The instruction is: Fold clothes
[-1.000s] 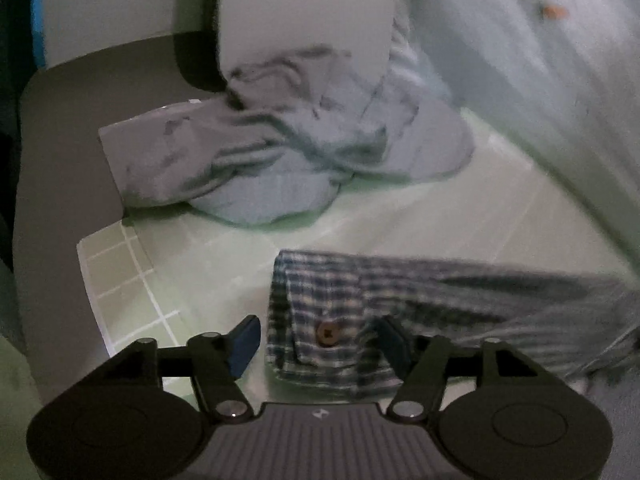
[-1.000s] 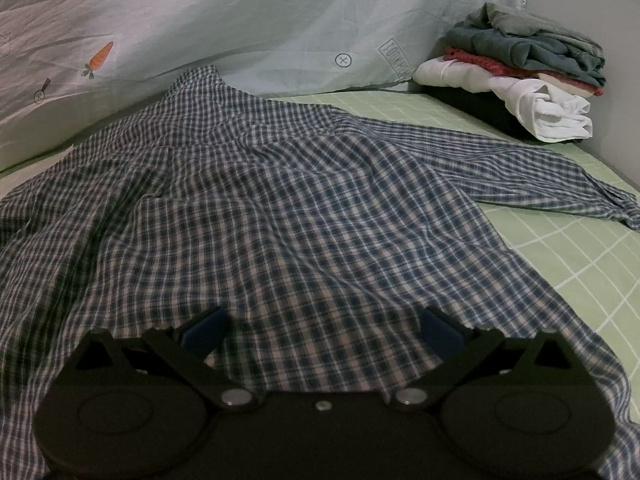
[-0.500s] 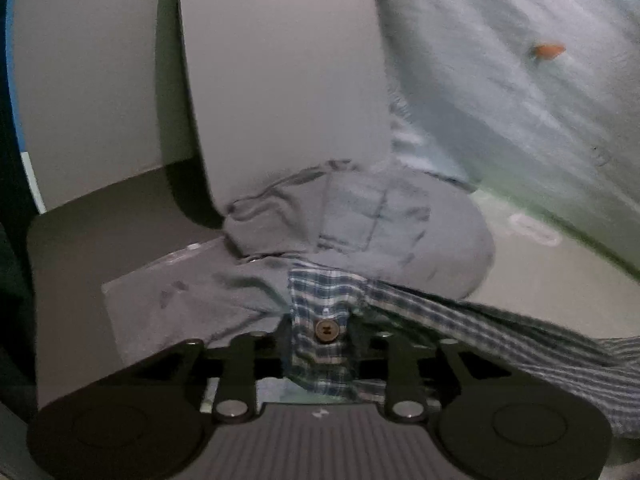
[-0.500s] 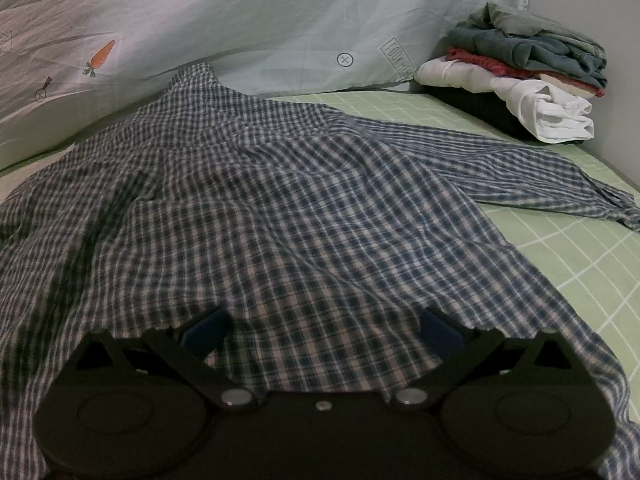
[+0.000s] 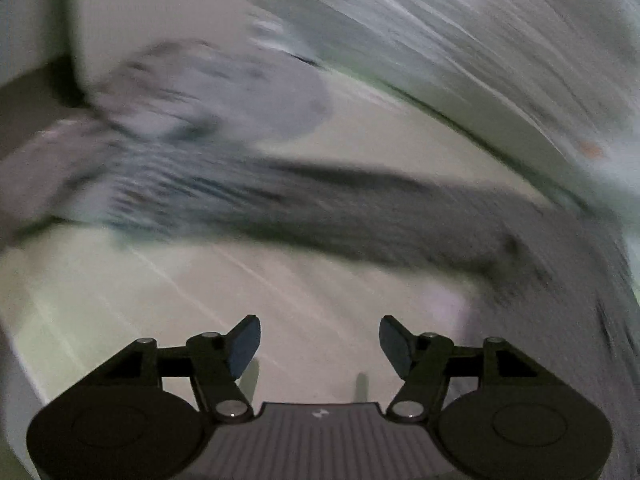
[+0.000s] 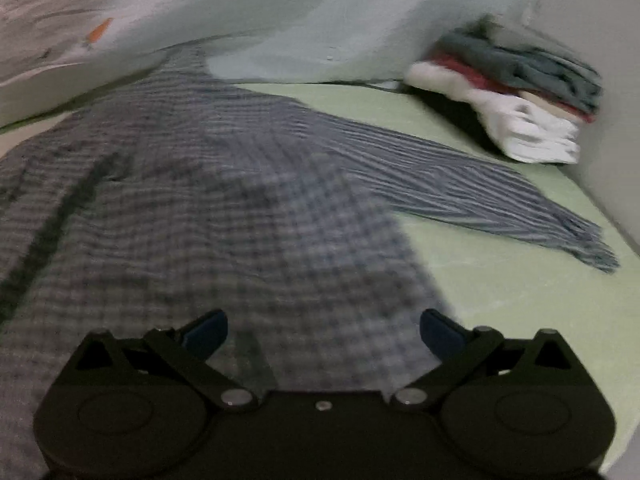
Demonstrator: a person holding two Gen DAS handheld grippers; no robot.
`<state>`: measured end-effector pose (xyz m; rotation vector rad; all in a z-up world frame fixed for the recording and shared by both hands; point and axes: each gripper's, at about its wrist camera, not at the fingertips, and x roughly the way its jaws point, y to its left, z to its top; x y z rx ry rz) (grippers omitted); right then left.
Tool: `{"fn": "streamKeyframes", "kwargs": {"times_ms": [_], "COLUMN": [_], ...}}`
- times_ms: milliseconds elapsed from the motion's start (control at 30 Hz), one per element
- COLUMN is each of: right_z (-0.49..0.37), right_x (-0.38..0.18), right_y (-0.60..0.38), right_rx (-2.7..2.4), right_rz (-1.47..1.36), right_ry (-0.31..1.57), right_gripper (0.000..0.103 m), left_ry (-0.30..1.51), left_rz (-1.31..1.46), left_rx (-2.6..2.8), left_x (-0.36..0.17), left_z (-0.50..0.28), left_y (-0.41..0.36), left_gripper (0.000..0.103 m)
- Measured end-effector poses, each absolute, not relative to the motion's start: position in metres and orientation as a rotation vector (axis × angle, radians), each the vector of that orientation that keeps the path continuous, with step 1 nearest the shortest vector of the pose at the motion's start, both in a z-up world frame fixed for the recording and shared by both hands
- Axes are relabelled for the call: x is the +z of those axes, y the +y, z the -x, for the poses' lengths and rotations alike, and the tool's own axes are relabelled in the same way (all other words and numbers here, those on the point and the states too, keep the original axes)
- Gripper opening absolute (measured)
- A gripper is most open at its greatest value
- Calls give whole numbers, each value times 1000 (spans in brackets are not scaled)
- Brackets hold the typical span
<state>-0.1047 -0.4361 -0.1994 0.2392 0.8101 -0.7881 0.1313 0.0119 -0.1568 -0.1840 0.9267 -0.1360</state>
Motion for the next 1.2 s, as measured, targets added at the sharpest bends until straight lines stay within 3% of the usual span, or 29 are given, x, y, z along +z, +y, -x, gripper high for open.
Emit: {"fn": "streamKeyframes", "kwargs": {"times_ms": [367, 467, 500, 533, 567, 600, 633, 667, 867, 967, 1000, 1067, 1100, 1133, 1200], "right_z": [193, 199, 200, 201, 201, 201, 201, 205, 242, 230, 224, 218, 215, 210, 196], "right_x": [-200, -204, -206, -207, -208, -206, -205, -202, -177, -191, -191, -186, -182, -178, -174], "right_y": [-456, -452, -450, -449, -447, -446, -444, -446, -468, -462, -458, -456, -458, -461, -469], "right_rx": [-753, -695, -672, -642, -616, -599, -581, -577, -606, -623, -628, -636, -645, -654, -658], "right_rz": [-411, -422, -426, -434, -423, -395, -367, -380, -623, -446, -376, -327, -324, -310, -263], "right_ry": [816, 847, 859, 874, 887, 898, 909, 899, 763, 924, 958, 949, 924, 898, 866], "right_gripper": [103, 95, 88, 71, 66, 47, 12, 3, 3, 4, 9, 45, 72, 81, 82], "left_ry": [1038, 1045, 1051, 1057, 1062, 1066, 1068, 1068, 1069, 1076, 1078, 1066, 1060, 1052, 1037], "left_rz": [20, -3, 1, 3, -5, -15, -33, -50, -73, -65, -65, -62, -61, -64, -75], "left_rx": [-219, -207, -201, -195, -187, -179, -174, -169, -137, -112, -105, -108, -109, -108, -108], "left_x": [-175, -169, -168, -167, -167, -166, -166, -166, -167, -169, -169, -165, -163, -161, -159], "left_z": [-88, -74, -72, -69, -68, -66, -64, -62, -61, -64, -65, -68, -70, -73, -79], "left_y": [-53, -61, -63, -65, -67, -70, -72, -75, -79, -80, -81, -84, -85, -86, -91], "left_gripper": [67, 67, 67, 67, 67, 67, 67, 67, 67, 67, 67, 67, 67, 67, 67]}}
